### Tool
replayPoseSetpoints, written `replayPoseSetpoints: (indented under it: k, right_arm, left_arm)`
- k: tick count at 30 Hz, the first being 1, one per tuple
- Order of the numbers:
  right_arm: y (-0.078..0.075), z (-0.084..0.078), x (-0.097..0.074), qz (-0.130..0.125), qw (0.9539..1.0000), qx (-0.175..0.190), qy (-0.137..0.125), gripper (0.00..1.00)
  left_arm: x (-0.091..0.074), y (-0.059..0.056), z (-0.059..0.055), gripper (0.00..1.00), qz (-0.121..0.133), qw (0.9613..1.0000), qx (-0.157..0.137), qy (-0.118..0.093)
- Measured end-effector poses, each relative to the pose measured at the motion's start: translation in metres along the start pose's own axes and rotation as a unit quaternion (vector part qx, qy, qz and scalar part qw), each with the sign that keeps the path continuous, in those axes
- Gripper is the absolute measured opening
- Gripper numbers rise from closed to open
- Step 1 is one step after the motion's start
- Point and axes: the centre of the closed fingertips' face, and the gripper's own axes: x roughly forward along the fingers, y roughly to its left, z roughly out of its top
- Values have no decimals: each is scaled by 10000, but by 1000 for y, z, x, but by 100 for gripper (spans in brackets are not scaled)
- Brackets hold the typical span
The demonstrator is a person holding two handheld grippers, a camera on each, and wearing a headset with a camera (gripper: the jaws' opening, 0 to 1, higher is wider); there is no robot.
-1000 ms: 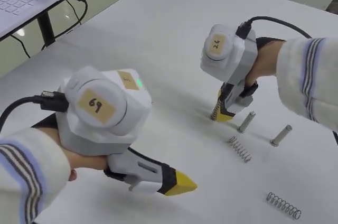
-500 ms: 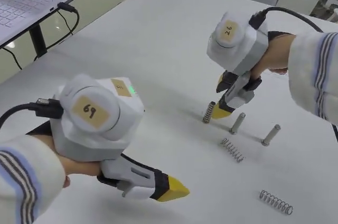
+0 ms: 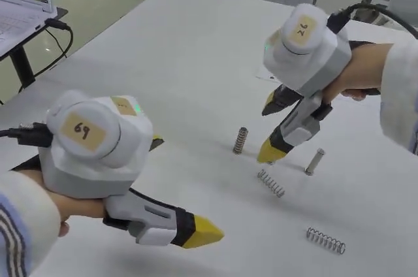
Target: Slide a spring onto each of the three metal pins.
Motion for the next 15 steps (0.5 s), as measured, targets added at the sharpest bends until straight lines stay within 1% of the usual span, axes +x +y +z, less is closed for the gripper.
replayPoseSetpoints:
  k: [1, 3, 4, 7, 10, 15]
  right_arm:
    - [0, 1, -2, -95, 9998, 109, -103, 69]
    - [-2, 3, -6, -251, 9990, 174, -340, 79]
    - [-4, 1, -6, -255, 9988, 214, -360, 80]
    - [-1, -4, -10, -268, 9977, 394, -490, 80]
    - [6, -3, -14, -253, 9948, 611, -777, 84]
    - [12, -9, -20, -380, 9905, 856, -1008, 88]
  left_arm:
    - [0, 0, -1, 96, -27, 10000, 0, 13]
    - [0, 0, 0, 96, -64, 10000, -7, 13]
    - [0, 0, 0, 96, -76, 10000, -2, 6]
    - [0, 1, 3, 96, -119, 9999, -18, -34]
    - [0, 2, 8, 96, -153, 9998, -63, -107]
    - [-2, 3, 12, 96, -174, 9997, -77, -156]
